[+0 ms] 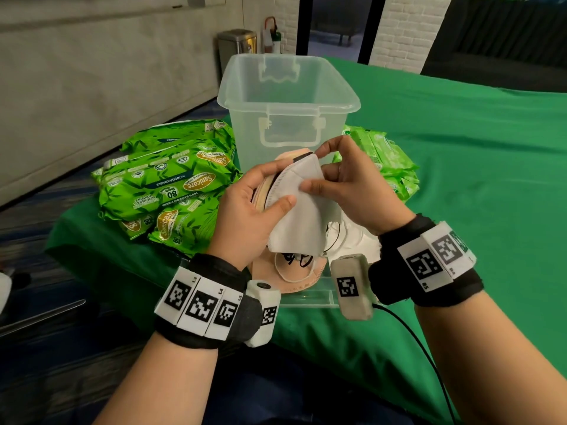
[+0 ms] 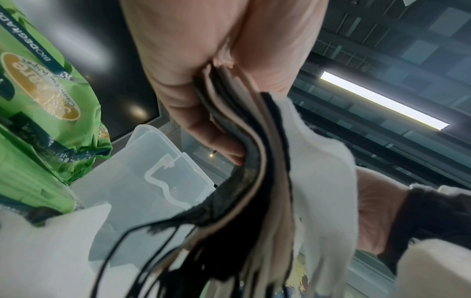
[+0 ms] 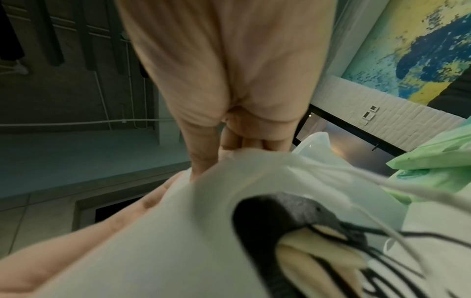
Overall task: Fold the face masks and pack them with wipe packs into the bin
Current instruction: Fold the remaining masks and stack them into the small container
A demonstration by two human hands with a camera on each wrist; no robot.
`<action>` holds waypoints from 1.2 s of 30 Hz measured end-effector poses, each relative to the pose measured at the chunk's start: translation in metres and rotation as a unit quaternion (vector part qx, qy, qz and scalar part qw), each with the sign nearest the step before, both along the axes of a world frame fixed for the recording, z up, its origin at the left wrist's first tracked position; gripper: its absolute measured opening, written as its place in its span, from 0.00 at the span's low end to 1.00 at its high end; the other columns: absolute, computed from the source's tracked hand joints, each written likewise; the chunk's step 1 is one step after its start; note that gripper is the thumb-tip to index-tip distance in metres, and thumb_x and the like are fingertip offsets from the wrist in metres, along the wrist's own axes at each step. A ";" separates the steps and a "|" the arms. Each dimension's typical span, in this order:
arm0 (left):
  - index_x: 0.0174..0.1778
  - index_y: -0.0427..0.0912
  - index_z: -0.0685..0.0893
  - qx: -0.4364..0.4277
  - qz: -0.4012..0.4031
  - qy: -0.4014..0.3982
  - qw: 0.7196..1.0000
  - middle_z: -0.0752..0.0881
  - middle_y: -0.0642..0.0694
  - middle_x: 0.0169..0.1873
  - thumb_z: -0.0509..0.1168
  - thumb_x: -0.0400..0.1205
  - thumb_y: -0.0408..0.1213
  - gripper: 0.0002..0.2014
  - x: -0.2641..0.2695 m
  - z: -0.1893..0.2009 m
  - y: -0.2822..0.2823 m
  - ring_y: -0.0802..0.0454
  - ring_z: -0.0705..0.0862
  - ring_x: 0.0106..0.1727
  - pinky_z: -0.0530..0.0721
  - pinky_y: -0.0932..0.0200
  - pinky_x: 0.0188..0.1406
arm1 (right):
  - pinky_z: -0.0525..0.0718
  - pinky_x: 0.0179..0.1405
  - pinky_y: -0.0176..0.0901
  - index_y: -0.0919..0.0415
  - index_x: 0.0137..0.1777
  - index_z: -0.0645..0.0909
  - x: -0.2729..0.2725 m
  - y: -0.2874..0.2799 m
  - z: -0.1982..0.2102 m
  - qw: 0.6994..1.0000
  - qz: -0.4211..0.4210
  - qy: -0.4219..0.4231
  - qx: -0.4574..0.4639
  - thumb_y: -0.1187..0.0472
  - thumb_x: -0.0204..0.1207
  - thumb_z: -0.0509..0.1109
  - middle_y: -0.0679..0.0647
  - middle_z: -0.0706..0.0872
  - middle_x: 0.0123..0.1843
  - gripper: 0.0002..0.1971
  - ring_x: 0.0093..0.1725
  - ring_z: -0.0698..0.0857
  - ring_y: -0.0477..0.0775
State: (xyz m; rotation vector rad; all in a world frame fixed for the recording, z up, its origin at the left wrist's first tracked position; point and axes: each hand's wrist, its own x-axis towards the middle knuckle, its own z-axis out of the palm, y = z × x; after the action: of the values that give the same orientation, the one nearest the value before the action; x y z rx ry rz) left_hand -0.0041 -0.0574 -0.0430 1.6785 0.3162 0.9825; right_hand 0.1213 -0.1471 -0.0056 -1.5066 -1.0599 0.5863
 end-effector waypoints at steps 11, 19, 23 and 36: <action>0.61 0.59 0.75 0.013 -0.014 0.004 1.000 0.81 0.61 0.61 0.68 0.73 0.27 0.26 0.000 0.000 -0.002 0.65 0.80 0.64 0.76 0.62 0.69 | 0.75 0.45 0.33 0.42 0.53 0.73 0.000 -0.003 -0.008 0.983 -0.101 -0.148 0.045 0.61 0.63 0.81 0.42 0.74 0.46 0.24 0.48 0.77 0.48; 0.62 0.57 0.76 0.024 -0.020 0.014 0.999 0.83 0.57 0.60 0.68 0.72 0.27 0.26 -0.001 0.000 -0.004 0.61 0.81 0.64 0.77 0.55 0.70 | 0.64 0.49 0.17 0.48 0.50 0.83 0.007 -0.002 -0.004 0.963 -0.077 -0.254 0.044 0.60 0.64 0.80 0.49 0.75 0.52 0.16 0.57 0.69 0.39; 0.61 0.58 0.76 0.026 -0.020 0.018 0.999 0.83 0.57 0.60 0.67 0.71 0.28 0.26 -0.001 0.000 -0.004 0.61 0.81 0.65 0.77 0.55 0.70 | 0.67 0.57 0.23 0.47 0.49 0.82 0.007 -0.002 -0.002 0.961 -0.060 -0.268 0.033 0.60 0.64 0.80 0.51 0.72 0.54 0.16 0.57 0.69 0.43; 0.59 0.58 0.77 0.026 -0.011 0.014 1.000 0.83 0.60 0.56 0.65 0.74 0.32 0.21 0.003 -0.001 -0.005 0.65 0.82 0.59 0.78 0.61 0.67 | 0.74 0.53 0.33 0.50 0.33 0.76 0.004 0.001 0.002 0.984 -0.051 -0.167 -0.016 0.62 0.68 0.78 0.57 0.79 0.51 0.12 0.51 0.78 0.48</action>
State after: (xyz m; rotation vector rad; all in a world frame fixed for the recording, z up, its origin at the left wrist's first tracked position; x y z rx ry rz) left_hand -0.0013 -0.0624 -0.0440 1.7406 0.2927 0.9578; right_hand 0.1253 -0.1462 -0.0031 -1.7165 -1.2220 0.2841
